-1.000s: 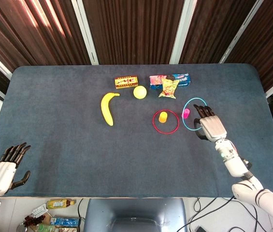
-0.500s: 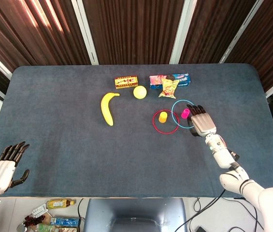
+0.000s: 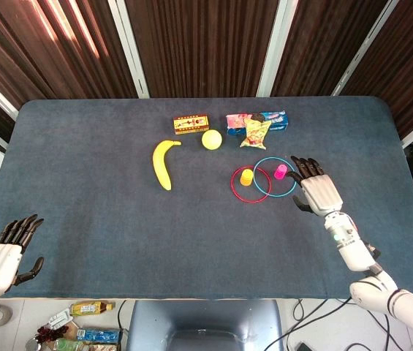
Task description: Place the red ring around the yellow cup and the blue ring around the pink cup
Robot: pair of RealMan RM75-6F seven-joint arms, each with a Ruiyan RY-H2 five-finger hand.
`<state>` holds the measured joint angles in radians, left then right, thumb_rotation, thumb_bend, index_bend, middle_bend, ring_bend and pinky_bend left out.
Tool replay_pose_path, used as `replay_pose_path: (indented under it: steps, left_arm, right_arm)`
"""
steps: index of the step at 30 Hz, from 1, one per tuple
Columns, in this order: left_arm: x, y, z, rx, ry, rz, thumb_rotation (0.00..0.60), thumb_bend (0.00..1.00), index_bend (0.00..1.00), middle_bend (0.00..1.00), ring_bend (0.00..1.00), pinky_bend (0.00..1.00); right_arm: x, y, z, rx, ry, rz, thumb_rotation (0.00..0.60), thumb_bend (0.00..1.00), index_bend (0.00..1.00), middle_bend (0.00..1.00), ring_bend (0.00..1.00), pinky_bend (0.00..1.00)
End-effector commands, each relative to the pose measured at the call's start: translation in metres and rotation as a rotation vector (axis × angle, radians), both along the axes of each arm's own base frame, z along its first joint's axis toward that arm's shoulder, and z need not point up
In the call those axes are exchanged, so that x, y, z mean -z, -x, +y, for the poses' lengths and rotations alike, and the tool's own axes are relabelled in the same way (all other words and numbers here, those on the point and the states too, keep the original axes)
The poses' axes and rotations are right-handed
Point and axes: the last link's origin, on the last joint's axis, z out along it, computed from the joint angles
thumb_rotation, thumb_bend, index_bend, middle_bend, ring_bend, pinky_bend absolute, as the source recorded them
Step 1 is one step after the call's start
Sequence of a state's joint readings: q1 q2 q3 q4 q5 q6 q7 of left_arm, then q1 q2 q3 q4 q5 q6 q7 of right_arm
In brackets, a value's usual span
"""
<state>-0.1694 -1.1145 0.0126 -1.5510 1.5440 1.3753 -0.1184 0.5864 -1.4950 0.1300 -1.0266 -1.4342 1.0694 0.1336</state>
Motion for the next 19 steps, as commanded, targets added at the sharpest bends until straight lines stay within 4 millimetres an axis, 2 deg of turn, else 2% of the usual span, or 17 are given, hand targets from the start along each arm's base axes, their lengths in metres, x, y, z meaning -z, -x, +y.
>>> replay_pose_path:
  steps: [1,3,5,6,8,11,19]
  left_arm:
    - [-0.001,0.0,0.0,0.004,-0.006,0.0,0.6,0.42,0.03,0.0,0.0,0.06]
    - [-0.001,0.0,0.001,0.001,-0.006,-0.001,0.6,0.42,0.03,0.0,0.0,0.06]
    - [-0.001,0.0,0.002,0.002,-0.006,-0.002,0.6,0.42,0.03,0.0,0.0,0.06]
    - [-0.001,0.0,0.002,0.006,-0.009,-0.003,0.6,0.42,0.03,0.0,0.0,0.06]
    - [-0.001,-0.002,0.001,0.024,-0.018,-0.005,0.6,0.42,0.03,0.0,0.0,0.06]
    - [-0.002,-0.004,0.0,0.042,-0.027,-0.006,0.6,0.42,0.03,0.0,0.0,0.06]
    - [-0.005,-0.003,-0.004,0.038,-0.045,0.0,0.6,0.42,0.02,0.0,0.0,0.05]
  right_arm:
    - [-0.025,0.012,0.052,-0.01,0.032,-0.064,0.6,0.46,0.18,0.01,0.0,0.0]
    - [-0.043,0.029,0.141,0.031,0.055,-0.057,0.6,0.42,0.1,0.0,0.0,0.0]
    - [-0.055,0.028,0.185,0.083,0.088,-0.021,0.6,0.39,0.04,0.0,0.0,0.0]
    - [-0.058,0.026,0.196,0.098,0.099,-0.013,0.6,0.38,0.02,0.0,0.0,0.0]
    - [-0.063,0.022,0.212,0.102,0.117,0.017,0.6,0.38,0.01,0.0,0.0,0.0]
    - [-0.064,0.019,0.225,0.094,0.13,0.035,0.6,0.37,0.0,0.0,0.0,0.0]
    - [-0.066,0.02,0.224,0.104,0.147,0.028,0.6,0.37,0.0,0.0,0.0,0.0]
